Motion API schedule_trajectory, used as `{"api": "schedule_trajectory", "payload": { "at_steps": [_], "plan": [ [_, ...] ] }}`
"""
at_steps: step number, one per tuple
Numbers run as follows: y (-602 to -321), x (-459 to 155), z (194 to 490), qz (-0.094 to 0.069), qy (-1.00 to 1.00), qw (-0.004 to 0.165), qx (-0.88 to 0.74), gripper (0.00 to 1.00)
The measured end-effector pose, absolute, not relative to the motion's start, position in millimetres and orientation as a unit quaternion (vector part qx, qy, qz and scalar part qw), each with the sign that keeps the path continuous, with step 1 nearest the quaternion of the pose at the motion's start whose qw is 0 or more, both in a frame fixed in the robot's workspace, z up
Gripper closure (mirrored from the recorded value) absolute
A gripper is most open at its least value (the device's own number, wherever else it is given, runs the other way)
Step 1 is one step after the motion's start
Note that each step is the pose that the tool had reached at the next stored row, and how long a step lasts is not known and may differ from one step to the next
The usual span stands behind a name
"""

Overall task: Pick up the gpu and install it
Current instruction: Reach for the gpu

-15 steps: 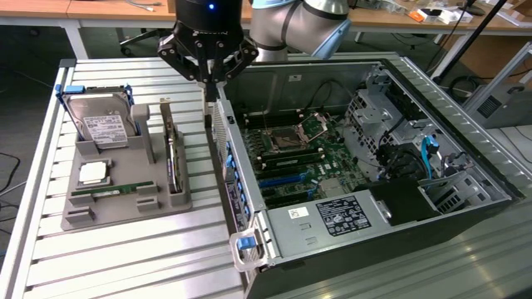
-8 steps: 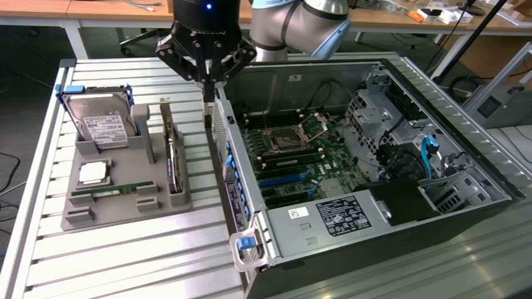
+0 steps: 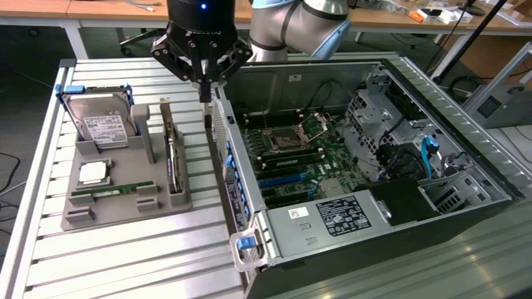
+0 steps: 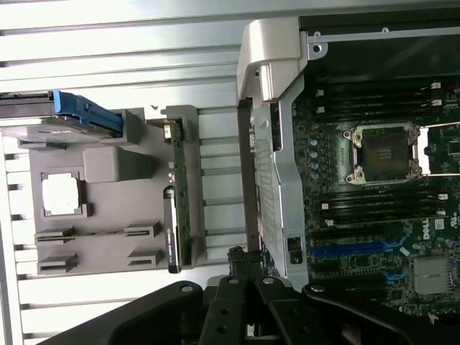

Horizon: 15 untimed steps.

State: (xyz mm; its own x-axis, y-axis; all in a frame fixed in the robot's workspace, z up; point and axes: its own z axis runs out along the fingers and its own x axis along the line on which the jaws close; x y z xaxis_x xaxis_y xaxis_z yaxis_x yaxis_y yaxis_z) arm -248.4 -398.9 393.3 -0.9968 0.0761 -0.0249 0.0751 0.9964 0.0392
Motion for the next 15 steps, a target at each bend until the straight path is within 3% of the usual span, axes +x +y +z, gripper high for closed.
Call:
{"api": "schedule_trajectory", "payload": {
  "at_steps": [15],
  "plan": [
    [-398.9, -255.8, 393.3, 0.019, 0.999, 0.013, 0.038, 0.89]
  ]
}}
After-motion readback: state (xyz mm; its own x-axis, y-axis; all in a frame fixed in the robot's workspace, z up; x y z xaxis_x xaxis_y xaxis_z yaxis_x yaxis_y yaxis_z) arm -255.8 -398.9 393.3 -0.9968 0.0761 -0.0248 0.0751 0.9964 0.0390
